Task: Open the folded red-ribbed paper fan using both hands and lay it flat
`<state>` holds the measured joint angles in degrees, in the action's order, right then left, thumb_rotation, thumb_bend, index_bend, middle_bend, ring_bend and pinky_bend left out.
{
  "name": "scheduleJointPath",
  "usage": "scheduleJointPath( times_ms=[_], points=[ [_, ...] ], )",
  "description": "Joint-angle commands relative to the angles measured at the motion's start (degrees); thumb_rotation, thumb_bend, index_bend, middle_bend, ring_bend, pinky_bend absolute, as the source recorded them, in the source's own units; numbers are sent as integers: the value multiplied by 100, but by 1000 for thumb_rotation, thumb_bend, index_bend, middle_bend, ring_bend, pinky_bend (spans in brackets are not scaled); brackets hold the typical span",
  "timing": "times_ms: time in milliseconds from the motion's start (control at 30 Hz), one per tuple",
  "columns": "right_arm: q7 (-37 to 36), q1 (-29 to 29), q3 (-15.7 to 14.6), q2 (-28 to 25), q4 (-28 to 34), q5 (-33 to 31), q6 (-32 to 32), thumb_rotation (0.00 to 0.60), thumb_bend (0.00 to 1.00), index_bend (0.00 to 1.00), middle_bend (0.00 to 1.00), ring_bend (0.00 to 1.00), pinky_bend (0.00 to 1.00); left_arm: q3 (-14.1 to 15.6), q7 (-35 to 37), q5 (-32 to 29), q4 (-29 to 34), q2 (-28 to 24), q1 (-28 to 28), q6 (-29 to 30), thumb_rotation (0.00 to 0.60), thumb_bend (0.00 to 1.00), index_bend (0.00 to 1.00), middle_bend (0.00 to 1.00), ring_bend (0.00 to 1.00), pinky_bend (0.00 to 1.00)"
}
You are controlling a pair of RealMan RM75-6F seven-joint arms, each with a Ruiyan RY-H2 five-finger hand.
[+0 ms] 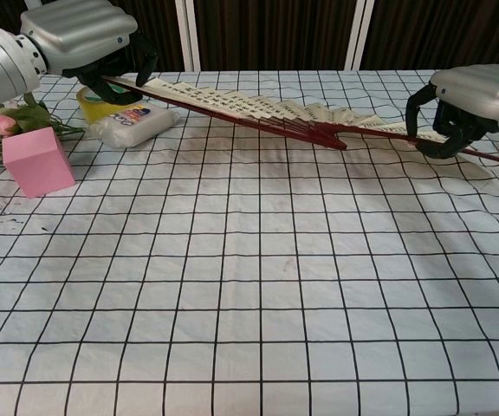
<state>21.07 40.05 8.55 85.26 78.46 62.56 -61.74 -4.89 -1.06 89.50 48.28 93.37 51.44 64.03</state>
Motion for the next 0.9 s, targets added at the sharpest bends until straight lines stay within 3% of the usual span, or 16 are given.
scheduleJointPath(
  times_ms=[33,200,267,333,667,767,833,900],
  points=[
    [177,-14,-25,-29,62,-113,87,600,329,469,926,1000,917,-2,-9,1,19,11,-4,11,600,440,769,950,889,846],
    [459,-36,-43,-80,196,-333,194,600,175,264,917,995,914,7,-62,-6,80,33,-25,10,600,439,769,950,890,846],
    [520,-54,-44,-100,286,-472,264,600,96,98,895,983,905,17,-99,-5,99,39,-35,5,600,439,770,950,889,846],
    [603,-53,-52,-132,379,-601,345,600,52,16,882,972,895,17,-128,-18,116,47,-44,-7,600,439,770,950,889,846],
    [969,-37,-31,-293,776,-900,340,600,18,0,868,960,882,9,-316,-66,332,-10,-71,-71,600,426,763,948,889,846],
    [966,-78,-24,-356,874,-899,262,600,19,0,868,959,882,82,-382,-74,487,-91,-99,-200,600,210,684,926,880,846],
    [971,-102,-23,-401,935,-901,223,600,19,0,868,960,882,139,-427,-68,617,-162,-118,-282,600,48,573,894,861,841],
    [987,-126,-31,-452,1001,-900,185,600,19,0,868,960,882,181,-502,-83,769,-235,-141,-363,600,5,463,846,823,824]
  ],
)
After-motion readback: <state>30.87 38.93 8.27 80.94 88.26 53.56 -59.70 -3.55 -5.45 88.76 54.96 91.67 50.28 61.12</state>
